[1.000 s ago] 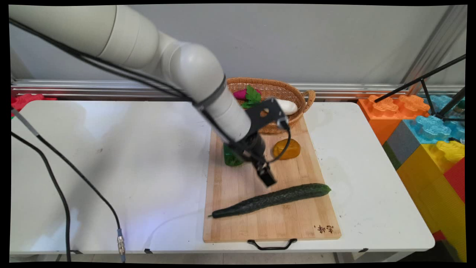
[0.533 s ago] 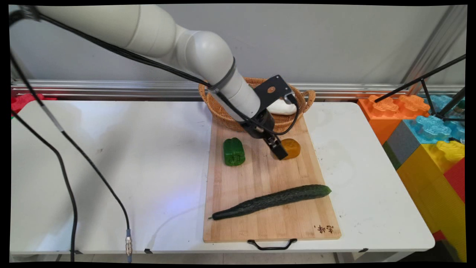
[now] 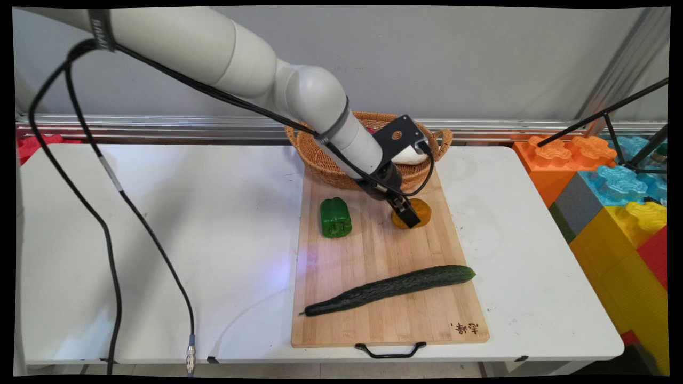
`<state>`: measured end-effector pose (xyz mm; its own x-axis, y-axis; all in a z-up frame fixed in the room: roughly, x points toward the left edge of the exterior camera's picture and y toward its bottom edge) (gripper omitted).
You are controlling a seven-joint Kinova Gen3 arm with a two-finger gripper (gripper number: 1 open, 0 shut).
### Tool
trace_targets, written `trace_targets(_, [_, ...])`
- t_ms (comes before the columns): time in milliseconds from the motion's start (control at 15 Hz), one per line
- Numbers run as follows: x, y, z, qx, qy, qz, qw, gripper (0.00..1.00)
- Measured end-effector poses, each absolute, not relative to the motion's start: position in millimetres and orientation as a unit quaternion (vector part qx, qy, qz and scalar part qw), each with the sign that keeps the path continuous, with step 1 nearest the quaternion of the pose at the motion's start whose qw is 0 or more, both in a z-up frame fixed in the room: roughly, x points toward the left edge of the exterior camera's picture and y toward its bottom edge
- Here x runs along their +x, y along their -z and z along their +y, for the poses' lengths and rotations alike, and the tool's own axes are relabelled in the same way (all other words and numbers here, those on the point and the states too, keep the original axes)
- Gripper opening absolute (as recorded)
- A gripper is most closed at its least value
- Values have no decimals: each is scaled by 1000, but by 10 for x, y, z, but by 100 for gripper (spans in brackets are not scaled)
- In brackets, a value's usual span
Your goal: Pick up the potato from the cutting board, then place the picked object in the vegetable basket
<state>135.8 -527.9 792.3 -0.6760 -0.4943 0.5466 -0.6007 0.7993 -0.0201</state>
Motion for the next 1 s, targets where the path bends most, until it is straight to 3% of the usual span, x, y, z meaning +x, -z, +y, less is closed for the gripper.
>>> trace_targets(333, [1322,-7747,-5326,297,-103,-911,267,100])
trace_targets(400, [1314,-7726,-5320,294,-102,-912,266,0])
trace_targets(733, [1294,-7766,-5256,296,-97,-911,268,0])
trace_targets(1000, [1276,-8128,-5205,307,-94,-904,283,0])
